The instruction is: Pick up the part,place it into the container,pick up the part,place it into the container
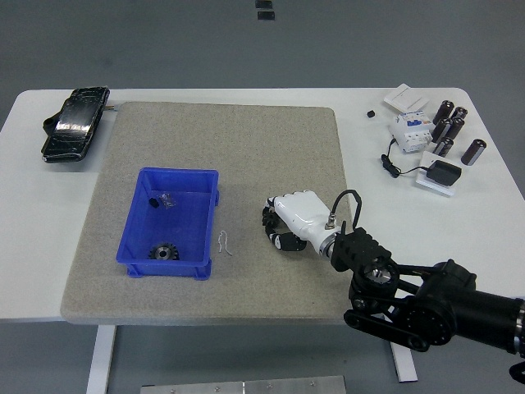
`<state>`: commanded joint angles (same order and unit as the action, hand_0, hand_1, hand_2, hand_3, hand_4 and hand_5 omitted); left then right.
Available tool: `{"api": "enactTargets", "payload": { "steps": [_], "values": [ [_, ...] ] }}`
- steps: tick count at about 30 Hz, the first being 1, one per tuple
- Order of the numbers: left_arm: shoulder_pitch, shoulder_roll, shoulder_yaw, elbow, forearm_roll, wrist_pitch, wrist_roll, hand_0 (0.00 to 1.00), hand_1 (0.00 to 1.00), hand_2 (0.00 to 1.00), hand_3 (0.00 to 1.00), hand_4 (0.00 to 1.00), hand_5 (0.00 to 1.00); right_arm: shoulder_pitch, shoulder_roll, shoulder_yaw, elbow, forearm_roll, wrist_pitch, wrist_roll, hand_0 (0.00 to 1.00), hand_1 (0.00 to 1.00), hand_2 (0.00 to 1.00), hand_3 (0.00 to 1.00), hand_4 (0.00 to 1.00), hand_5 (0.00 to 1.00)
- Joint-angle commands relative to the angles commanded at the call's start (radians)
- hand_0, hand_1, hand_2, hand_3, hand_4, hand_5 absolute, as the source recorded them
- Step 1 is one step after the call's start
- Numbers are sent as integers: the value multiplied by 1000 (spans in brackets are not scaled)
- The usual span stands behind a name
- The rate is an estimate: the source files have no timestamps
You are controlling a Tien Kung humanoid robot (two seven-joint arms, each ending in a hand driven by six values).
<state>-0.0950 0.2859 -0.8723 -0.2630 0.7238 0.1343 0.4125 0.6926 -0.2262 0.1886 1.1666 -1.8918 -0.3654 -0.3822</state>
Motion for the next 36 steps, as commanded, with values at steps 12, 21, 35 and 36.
{"api": "enactTargets", "payload": {
  "steps": [12,21,35,36],
  "values": [
    [1,-1,-1,-1,-1,2,1,680,637,603,592,669,308,17,25,62,146,-60,-42,-18,324,470,376,559,578,51],
    [2,-1,-6,-3,7,1,6,680,638,603,592,670,316,46,126,41,170,-84,-69,-18,370,518,486,574,584,36],
    [0,-1,-9,-3,12,0,8,680,637,603,592,672,318,70,182,-54,144,-73,-68,-36,803,872,825,721,552,330],
    [0,-1,-8,-2,12,0,7,680,637,603,592,672,318,68,185,-55,142,-73,-73,-36,803,872,825,721,552,330]
  ]
}}
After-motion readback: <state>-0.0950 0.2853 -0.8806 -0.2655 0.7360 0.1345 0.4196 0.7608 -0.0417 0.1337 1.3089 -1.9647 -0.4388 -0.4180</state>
